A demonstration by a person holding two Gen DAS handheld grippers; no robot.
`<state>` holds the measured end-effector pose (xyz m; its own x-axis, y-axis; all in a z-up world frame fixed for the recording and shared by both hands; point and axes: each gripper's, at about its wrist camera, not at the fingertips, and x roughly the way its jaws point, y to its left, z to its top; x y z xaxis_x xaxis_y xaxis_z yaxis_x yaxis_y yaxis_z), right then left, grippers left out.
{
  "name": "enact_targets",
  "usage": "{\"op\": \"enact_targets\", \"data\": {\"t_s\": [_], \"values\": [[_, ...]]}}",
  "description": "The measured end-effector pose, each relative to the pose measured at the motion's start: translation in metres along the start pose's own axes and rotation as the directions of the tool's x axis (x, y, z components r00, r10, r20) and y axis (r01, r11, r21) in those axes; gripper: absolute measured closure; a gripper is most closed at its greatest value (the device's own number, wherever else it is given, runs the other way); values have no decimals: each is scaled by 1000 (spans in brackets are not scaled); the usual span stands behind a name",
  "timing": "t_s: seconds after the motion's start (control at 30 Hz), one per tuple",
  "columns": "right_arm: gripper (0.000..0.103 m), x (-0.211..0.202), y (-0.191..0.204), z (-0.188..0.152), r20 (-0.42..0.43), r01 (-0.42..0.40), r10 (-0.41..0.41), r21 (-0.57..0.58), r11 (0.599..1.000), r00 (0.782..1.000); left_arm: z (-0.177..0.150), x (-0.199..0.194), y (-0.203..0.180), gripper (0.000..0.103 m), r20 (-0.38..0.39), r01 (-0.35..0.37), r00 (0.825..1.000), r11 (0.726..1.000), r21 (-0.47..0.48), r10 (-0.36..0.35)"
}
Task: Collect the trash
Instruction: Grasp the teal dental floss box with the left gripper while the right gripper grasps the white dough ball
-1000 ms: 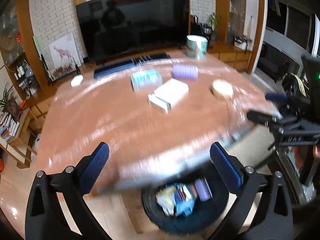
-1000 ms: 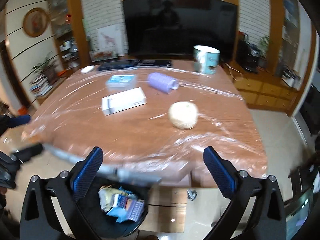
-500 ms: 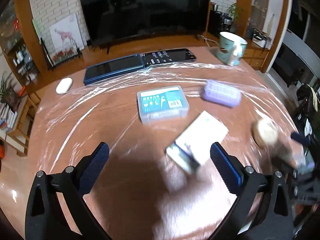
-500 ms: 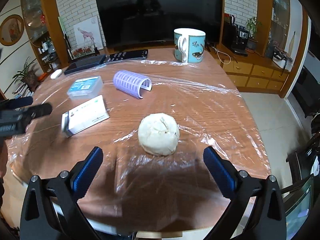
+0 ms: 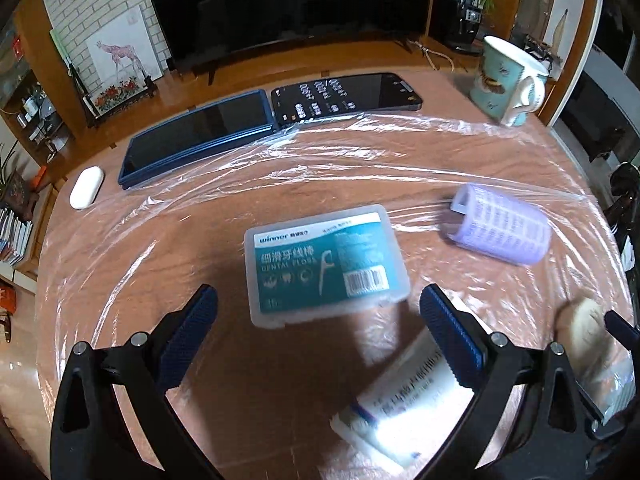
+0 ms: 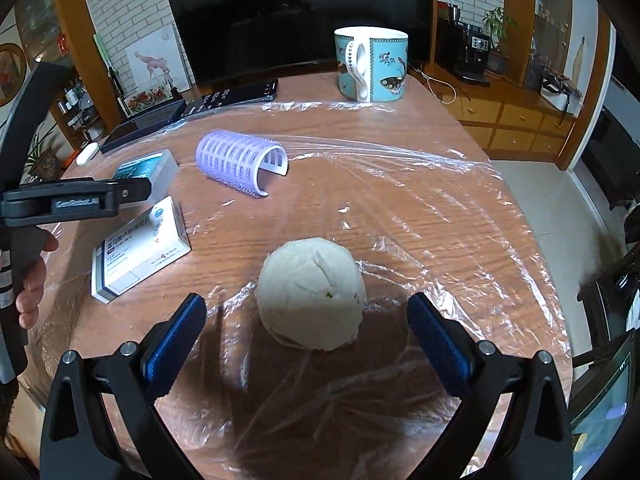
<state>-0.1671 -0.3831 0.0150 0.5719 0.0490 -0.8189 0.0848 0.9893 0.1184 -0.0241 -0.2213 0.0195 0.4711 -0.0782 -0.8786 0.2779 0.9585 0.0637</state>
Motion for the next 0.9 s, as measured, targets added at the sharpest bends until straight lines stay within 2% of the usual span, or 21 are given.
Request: {"op": "enact_targets", "data": {"t_s": [0.1,0.27,0.37,0.5,0.57,0.9], "values": [[6,3,0,-1,-8,2,-2,6,1000,1000,4,9,2,2,-19,-1,1000,1000,-10,1],[16,6,-1,0,-8,4,-4,9,1000,1000,5,16,4,2,-22,15,1000,1000,-7,-15],[23,6,-2,3,-1,2,-2,14,1000,1000,4,20,4,11,-30,37,999,999,-9,-37],[38,5,-5,5,7,-2,2,20,1000,1000,5,18,7,17,-19,55,998,998,-13,-56],[51,5,-5,5,10,-5,5,19,1000,1000,4,18,8,17,-16,55,998,998,-11,-55],[51,-5,-2,9,56,-47,46,17,999,997,-1,7,16,17,20,53,998,998,-17,-53]]}}
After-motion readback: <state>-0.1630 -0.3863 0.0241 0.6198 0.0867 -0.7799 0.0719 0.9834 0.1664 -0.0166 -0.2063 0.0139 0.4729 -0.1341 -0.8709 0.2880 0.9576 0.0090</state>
